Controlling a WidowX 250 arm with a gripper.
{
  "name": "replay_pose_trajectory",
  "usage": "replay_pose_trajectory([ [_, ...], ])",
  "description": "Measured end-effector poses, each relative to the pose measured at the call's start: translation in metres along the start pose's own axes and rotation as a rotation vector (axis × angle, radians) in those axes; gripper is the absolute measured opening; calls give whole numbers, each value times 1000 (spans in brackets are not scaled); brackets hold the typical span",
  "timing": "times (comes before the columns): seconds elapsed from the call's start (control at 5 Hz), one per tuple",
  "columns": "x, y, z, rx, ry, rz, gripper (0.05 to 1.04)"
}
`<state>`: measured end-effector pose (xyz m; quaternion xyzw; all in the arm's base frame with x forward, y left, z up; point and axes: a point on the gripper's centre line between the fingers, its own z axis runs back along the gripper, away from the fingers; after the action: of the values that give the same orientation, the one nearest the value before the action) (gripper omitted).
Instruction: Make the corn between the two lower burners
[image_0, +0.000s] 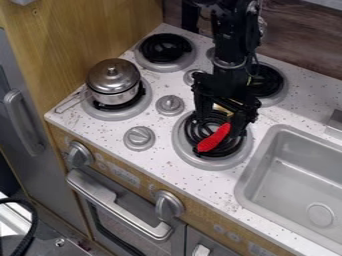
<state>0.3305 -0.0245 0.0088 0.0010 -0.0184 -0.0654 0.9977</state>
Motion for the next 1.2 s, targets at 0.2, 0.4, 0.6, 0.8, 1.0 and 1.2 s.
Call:
replay_pose_trajectory([
  [0.2,-6,-1,-13,-3,41,2,995],
  [0.4,17,-3,-15,-26,21,1,995],
  [0.6,47,-3,-19,-38,-6,-21,995],
  [0.8,79,6,-20,-19,-60,-21,995],
  [1.0,102,29,-19,3,-111,27,995],
  [1.2,111,55,-15,28,-145,86,995],
])
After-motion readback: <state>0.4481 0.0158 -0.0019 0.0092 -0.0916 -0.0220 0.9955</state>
